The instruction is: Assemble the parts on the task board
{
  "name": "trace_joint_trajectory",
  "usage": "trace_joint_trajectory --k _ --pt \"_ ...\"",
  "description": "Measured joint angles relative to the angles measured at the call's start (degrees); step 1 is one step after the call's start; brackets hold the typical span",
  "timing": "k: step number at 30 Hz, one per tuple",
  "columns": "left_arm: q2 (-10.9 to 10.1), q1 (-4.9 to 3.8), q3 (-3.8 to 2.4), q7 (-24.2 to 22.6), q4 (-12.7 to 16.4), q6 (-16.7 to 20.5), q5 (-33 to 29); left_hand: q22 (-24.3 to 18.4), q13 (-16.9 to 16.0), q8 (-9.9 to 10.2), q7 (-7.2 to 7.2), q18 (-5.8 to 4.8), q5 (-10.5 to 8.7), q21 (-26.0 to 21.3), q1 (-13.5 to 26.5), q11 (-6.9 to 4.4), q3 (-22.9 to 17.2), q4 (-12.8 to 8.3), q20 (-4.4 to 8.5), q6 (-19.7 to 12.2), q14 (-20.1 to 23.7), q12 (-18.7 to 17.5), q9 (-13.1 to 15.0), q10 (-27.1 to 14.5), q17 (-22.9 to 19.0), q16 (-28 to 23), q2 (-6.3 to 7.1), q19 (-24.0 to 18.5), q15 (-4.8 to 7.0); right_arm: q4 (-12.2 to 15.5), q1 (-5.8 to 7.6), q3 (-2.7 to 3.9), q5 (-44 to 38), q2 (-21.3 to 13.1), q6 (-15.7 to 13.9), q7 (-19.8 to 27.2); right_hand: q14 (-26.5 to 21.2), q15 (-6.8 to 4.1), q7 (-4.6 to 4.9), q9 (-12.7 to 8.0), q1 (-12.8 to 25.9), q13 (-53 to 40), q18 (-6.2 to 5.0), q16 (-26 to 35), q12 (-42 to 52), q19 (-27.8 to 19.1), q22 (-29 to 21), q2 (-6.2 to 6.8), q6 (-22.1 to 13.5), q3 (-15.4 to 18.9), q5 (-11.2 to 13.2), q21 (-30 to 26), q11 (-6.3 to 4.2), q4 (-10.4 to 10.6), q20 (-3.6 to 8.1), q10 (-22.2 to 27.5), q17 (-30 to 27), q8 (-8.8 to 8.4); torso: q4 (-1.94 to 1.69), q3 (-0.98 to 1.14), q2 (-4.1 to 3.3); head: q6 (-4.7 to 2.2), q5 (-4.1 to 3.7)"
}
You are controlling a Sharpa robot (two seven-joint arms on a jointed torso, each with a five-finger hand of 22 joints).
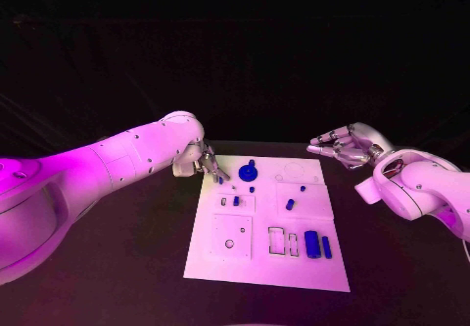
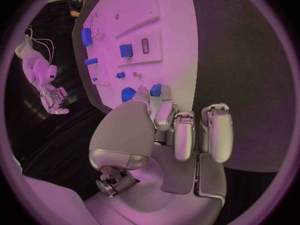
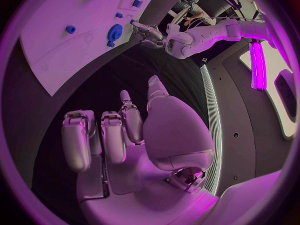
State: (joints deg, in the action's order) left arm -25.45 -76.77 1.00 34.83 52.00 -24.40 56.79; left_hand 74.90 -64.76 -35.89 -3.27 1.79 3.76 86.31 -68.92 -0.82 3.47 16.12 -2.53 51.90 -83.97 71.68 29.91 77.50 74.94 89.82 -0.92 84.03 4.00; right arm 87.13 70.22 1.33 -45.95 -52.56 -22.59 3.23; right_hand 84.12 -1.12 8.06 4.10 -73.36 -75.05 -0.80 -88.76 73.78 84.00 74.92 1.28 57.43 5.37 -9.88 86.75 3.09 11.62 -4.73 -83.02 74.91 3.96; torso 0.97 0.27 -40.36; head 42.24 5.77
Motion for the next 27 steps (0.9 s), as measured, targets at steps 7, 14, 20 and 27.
trace_joint_trajectory --k 7,14,20,27 --pt "0.4 0.19 0.00 0.0 -0.1 0.6 -0.2 0.0 0.0 -0.2 0.21 -0.01 0.00 0.0 -1.3 0.00 -1.2 -0.3 0.08 0.2 0.0 0.0 0.2 0.0 0.0 0.0 -1.27 -0.1 0.00 0.0 0.00 0.00 0.0 0.1 0.0 0.0 0.0 0.00 0.00 0.0 0.0 0.0 0.00 0.0 0.0 0.0 0.0 0.00 0.0 0.0 0.0 0.0 0.00 0.0 0.00 0.0 0.0 0.00 0.01 0.00 0.00 0.07 0.00" --pt "0.4 0.26 0.00 0.0 -0.3 1.5 -0.4 0.0 0.0 -0.4 0.37 0.00 0.22 0.0 -4.5 -0.20 -3.5 -1.6 0.41 0.0 -0.2 0.0 0.4 0.2 0.0 0.0 -2.03 0.0 0.19 -0.1 0.00 0.00 0.0 0.1 0.1 0.0 0.0 0.00 0.00 0.0 0.0 0.0 0.00 0.0 0.0 0.0 0.0 0.00 0.0 0.0 0.0 0.0 0.00 0.0 0.00 0.0 0.0 0.00 0.01 0.00 0.01 0.09 -0.01" --pt "0.4 0.27 0.00 0.0 -0.3 1.9 -0.6 0.0 0.1 -0.4 0.43 0.00 0.21 0.0 -5.9 -0.20 -5.0 -2.2 0.41 0.0 0.0 0.0 0.5 0.2 0.0 0.0 -2.26 0.0 0.40 -0.1 -0.02 0.00 0.0 0.2 0.2 0.0 0.0 0.00 0.00 0.0 0.0 0.0 0.00 0.0 0.0 0.0 0.0 0.00 0.0 0.0 0.0 0.0 0.00 0.0 0.00 0.0 0.0 0.00 0.01 0.00 0.02 0.09 -0.03" --pt "0.4 0.26 -0.01 0.0 -0.4 2.2 -0.7 0.0 0.1 -0.4 0.62 0.01 0.17 -0.2 -7.0 -0.40 -6.9 -2.5 0.59 -0.2 0.0 0.0 0.5 0.0 0.0 0.0 -2.49 -0.2 0.40 -0.2 -0.02 0.00 0.0 0.2 0.3 0.0 0.0 0.00 0.00 0.0 0.0 0.0 0.00 0.0 0.0 0.0 0.0 0.00 0.0 0.0 0.0 0.0 0.00 0.0 0.00 0.0 0.0 0.00 0.03 0.00 0.02 0.06 -0.02"
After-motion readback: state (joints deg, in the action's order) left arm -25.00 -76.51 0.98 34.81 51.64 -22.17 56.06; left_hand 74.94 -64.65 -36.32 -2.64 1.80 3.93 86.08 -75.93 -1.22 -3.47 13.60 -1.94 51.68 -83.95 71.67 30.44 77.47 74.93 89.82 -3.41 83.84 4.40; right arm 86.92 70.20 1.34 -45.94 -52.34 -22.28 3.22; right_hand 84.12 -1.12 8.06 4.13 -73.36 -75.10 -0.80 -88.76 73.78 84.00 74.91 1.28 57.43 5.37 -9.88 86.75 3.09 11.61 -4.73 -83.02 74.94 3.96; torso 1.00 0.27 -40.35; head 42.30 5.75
